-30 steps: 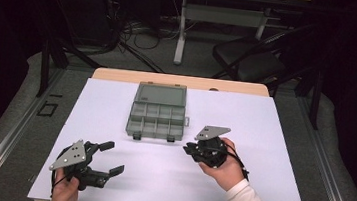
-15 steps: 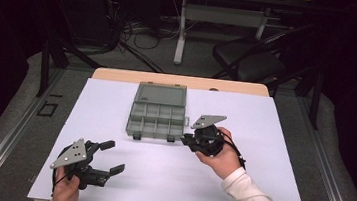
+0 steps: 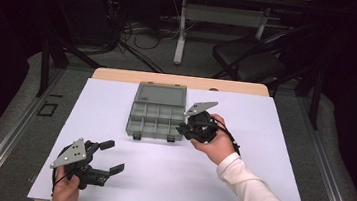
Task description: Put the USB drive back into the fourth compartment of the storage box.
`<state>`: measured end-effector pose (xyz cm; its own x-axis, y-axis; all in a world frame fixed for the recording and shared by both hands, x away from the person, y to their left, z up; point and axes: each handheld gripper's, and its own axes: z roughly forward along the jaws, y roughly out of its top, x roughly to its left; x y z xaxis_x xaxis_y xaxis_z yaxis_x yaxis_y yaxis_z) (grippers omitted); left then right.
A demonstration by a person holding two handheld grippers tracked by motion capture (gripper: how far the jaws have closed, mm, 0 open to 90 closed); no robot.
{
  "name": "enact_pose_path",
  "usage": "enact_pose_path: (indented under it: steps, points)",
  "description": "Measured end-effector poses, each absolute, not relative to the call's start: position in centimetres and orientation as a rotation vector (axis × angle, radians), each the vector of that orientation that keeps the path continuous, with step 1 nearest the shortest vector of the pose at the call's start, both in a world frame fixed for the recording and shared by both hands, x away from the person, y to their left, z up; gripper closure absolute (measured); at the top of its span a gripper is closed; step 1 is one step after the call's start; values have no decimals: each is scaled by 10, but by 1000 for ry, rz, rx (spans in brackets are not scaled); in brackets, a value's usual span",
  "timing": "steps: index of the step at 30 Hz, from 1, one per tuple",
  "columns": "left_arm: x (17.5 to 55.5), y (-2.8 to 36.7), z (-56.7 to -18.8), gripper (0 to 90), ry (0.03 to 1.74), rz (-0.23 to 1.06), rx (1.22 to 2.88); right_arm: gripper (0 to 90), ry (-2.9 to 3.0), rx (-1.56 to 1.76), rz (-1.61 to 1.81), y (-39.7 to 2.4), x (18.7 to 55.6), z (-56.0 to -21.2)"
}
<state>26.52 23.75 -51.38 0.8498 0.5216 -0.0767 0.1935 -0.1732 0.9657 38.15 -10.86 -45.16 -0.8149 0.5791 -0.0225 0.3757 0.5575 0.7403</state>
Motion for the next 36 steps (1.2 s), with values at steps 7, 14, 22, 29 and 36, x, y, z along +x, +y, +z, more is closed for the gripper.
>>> enact_pose_path:
  steps: [7,14,22,29,36]
  points:
    - [266,237,-514,156,543,317,1754,792,2509,804,1103,-101,396,-447]
    - [264,237,-513,156,543,322,1755,792,2499,819,1092,-97,411,-446]
    - [264,237,-512,156,543,327,1753,792,2497,851,1065,-89,428,-450]
    - [264,237,-513,156,541,324,1754,792,2498,858,1052,-81,440,-455]
    - [264,237,-513,156,540,324,1754,792,2486,878,1030,-77,451,-462]
